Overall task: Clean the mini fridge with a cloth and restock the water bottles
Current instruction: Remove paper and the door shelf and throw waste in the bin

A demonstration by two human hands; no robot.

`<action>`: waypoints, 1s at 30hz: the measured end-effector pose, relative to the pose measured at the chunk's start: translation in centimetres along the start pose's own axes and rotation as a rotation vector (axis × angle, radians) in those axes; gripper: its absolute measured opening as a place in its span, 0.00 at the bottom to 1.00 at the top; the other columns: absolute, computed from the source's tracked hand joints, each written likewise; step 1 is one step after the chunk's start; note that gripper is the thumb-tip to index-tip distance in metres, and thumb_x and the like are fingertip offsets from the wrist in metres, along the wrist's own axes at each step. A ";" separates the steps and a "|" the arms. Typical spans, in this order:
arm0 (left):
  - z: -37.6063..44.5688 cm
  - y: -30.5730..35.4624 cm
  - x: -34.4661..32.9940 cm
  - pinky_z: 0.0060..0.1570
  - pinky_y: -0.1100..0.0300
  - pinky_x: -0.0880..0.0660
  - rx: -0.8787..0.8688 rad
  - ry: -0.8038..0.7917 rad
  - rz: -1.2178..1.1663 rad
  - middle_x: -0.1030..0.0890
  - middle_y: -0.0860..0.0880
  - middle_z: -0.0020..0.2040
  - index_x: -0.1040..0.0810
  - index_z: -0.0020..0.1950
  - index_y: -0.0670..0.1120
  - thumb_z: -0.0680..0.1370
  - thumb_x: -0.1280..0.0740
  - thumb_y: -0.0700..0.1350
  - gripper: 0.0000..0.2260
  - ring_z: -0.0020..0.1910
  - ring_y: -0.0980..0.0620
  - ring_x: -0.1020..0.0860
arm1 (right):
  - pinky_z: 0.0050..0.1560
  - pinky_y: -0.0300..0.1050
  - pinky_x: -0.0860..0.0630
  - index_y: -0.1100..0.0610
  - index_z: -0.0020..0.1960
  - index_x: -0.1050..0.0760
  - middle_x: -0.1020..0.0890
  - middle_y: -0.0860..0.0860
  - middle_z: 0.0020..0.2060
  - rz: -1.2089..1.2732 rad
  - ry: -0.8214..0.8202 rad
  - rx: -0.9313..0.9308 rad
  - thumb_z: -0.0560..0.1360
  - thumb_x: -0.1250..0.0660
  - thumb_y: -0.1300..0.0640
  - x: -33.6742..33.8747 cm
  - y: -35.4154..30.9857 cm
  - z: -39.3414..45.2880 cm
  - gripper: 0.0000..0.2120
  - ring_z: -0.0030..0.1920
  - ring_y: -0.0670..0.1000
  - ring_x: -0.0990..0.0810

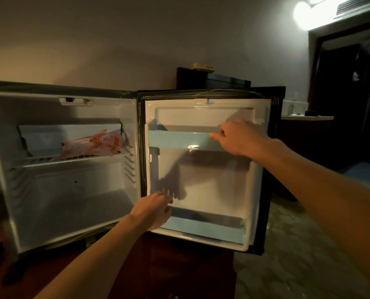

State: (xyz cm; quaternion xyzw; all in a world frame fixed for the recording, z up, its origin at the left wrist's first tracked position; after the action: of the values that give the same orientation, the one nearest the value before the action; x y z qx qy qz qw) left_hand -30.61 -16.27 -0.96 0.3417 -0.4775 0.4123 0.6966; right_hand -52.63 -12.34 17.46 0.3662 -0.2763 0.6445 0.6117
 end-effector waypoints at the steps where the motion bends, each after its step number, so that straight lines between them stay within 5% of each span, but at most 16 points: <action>1: 0.1 0.2 0.0 0.59 0.55 0.25 -0.004 0.001 -0.001 0.24 0.50 0.65 0.26 0.67 0.51 0.81 0.39 0.48 0.14 0.60 0.51 0.24 | 0.53 0.51 0.29 0.55 0.61 0.24 0.23 0.59 0.60 -0.048 -0.031 0.019 0.80 0.46 0.38 0.2 0.0 -0.3 0.25 0.58 0.61 0.24; 9: 0.6 2.3 1.4 0.57 0.53 0.23 -0.103 0.109 0.006 0.23 0.51 0.63 0.25 0.64 0.50 0.81 0.39 0.48 0.13 0.58 0.52 0.23 | 0.54 0.49 0.26 0.58 0.63 0.26 0.23 0.58 0.58 0.004 -0.287 0.083 0.79 0.40 0.49 0.3 -0.4 1.4 0.17 0.54 0.58 0.24; 21: 0.9 3.2 2.1 0.55 0.56 0.24 -0.165 0.180 -0.002 0.23 0.51 0.61 0.24 0.63 0.49 0.81 0.39 0.48 0.12 0.55 0.54 0.24 | 0.47 0.44 0.26 0.62 0.54 0.17 0.17 0.55 0.47 0.389 -0.300 0.058 0.71 0.29 0.63 0.8 -0.3 2.7 0.12 0.44 0.51 0.23; 27: 1.6 4.1 4.8 0.53 0.60 0.24 -0.227 0.395 -0.021 0.21 0.51 0.59 0.24 0.62 0.48 0.80 0.37 0.47 0.12 0.54 0.53 0.23 | 0.42 0.48 0.25 0.65 0.45 0.19 0.19 0.58 0.41 0.305 -0.345 0.041 0.68 0.29 0.62 0.0 -1.7 3.2 0.09 0.42 0.55 0.22; 30: 2.1 4.5 7.1 0.51 0.58 0.23 -0.255 0.507 -0.009 0.20 0.50 0.55 0.23 0.58 0.48 0.79 0.36 0.47 0.09 0.51 0.52 0.22 | 0.42 0.43 0.29 0.65 0.51 0.20 0.22 0.56 0.42 0.299 -0.375 0.050 0.70 0.27 0.60 -0.1 -2.2 3.2 0.11 0.44 0.54 0.24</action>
State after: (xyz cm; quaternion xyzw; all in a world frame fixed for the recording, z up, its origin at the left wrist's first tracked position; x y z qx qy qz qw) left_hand -34.00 -14.43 6.74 0.1396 -0.3347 0.4183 0.8328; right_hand -49.99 -14.75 18.97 0.4493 -0.4200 0.6553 0.4384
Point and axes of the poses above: each hand's wrist, its own z-axis towards the middle knuckle, its own x-axis out of the back of the hand, y = z × x, the point moved 3 cm from there along z, towards the middle knuckle
